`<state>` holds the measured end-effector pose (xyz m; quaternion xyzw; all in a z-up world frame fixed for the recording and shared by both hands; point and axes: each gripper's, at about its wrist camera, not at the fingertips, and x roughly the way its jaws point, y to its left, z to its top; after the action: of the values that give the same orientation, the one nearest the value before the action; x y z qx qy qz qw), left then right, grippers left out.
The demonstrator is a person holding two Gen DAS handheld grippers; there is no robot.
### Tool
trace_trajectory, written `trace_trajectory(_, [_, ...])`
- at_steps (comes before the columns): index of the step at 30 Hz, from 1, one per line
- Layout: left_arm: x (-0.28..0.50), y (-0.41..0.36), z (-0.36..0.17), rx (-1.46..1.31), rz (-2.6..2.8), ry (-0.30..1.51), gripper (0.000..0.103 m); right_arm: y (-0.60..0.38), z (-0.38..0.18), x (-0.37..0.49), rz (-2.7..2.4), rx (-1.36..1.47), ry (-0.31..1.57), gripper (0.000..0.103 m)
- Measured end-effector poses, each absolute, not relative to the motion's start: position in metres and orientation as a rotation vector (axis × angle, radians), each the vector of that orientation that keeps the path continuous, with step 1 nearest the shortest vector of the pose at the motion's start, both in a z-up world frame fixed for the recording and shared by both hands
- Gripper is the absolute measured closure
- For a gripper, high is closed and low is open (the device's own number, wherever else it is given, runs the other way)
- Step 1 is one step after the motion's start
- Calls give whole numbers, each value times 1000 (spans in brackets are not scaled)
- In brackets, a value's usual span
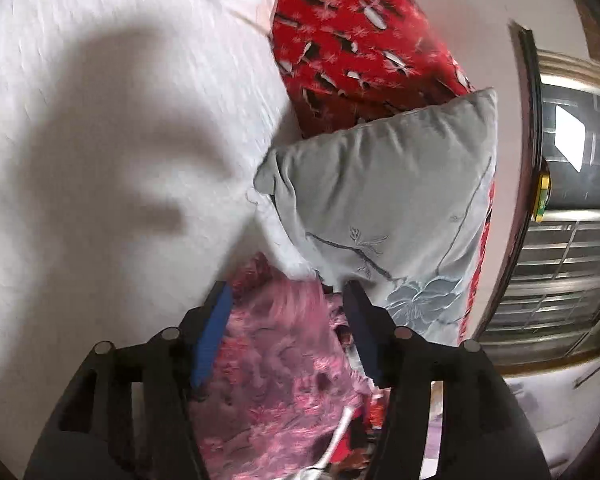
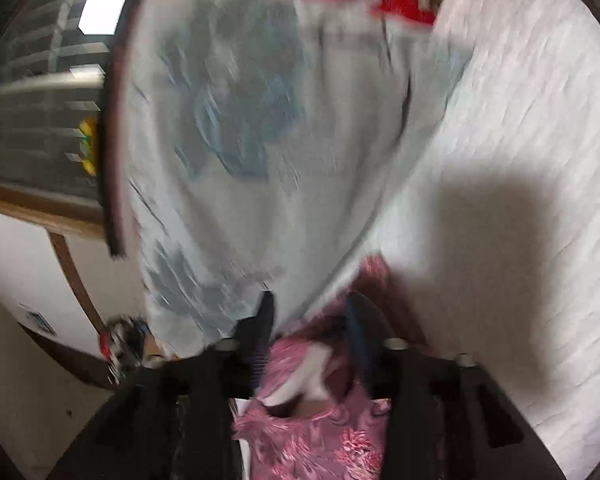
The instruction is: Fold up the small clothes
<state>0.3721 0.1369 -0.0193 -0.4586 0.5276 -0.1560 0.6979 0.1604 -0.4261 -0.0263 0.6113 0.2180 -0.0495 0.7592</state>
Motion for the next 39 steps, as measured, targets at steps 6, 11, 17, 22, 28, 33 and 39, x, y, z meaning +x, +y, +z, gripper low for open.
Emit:
trace_trajectory(6, [366,107,-25,-717,-396,1301,45,-426,-20,157,-178,1156,610,54])
trace_trajectory(11, [374,69,-54,-614,-392,1443,43,-398,-30,192,-203,975,763,51])
trace_trajectory(17, [372,44,-32,-432,-371,1335,97,-375,-30,234,-213,780,825,77])
trace_trajectory(22, [373,59,-17,-443,-330,1191,98,-370,12,232,-107,711,665,100])
trace_trajectory(28, [387,95,-61,-566,-159,1286,101,-409,-36,227,-301,860,840,99])
trace_trajectory(33, [381,107,-42,-645,-280,1229,98,-417,-42,197,-220,1016,690,63])
trace_trajectory(39, [391,58,-43,-499,-317,1296,45,-400,-47,217,-221,970,775,57])
